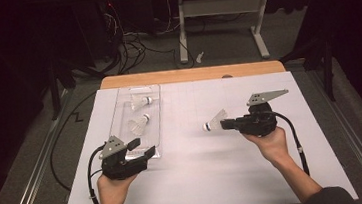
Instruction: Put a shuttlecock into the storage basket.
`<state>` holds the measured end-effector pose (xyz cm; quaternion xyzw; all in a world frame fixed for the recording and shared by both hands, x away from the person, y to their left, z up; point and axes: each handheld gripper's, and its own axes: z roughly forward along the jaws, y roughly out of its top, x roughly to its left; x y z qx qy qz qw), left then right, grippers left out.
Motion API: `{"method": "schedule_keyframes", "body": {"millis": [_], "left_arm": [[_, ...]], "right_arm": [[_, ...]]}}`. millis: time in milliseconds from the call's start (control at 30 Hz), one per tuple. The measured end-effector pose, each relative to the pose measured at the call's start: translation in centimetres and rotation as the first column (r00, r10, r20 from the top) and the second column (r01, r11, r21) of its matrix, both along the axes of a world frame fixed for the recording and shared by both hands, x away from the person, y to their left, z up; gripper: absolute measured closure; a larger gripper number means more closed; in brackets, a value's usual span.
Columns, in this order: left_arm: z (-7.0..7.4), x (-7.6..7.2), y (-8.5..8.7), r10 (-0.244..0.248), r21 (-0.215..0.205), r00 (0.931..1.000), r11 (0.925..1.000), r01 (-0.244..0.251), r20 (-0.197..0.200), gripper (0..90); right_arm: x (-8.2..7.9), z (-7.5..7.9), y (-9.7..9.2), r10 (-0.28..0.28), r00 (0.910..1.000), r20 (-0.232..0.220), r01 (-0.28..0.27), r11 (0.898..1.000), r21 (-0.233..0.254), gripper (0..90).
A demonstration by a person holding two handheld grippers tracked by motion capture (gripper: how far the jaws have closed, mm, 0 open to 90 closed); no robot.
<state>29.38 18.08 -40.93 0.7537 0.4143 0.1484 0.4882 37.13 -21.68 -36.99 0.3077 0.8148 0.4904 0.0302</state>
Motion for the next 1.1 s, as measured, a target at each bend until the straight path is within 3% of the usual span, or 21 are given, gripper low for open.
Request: {"method": "schedule_keyframes", "body": {"millis": [200,433,1100], "left_arm": [[0.2,0.5,-0.8,-0.022,0.005,0.9998,0.9998,0.022,0.001,36.9],[0.5,1.2,-2.1,-0.074,0.05,0.9972,0.996,0.074,-0.002,36.6],[0.6,2.6,-4.5,-0.13,0.055,0.9914,0.9899,0.131,-0.018,36.9]], "right_arm": [[0.0,0.2,0.3,0.009,1.0,0.0,-0.009,1.0,0.003,90.0],[0.0,0.2,0.9,0.028,0.9996,-0.003,-0.028,1.0,0.005,90.0],[-0.3,0.5,2.1,0.069,0.9976,0.0,-0.069,0.997,0.022,90.0]]}}
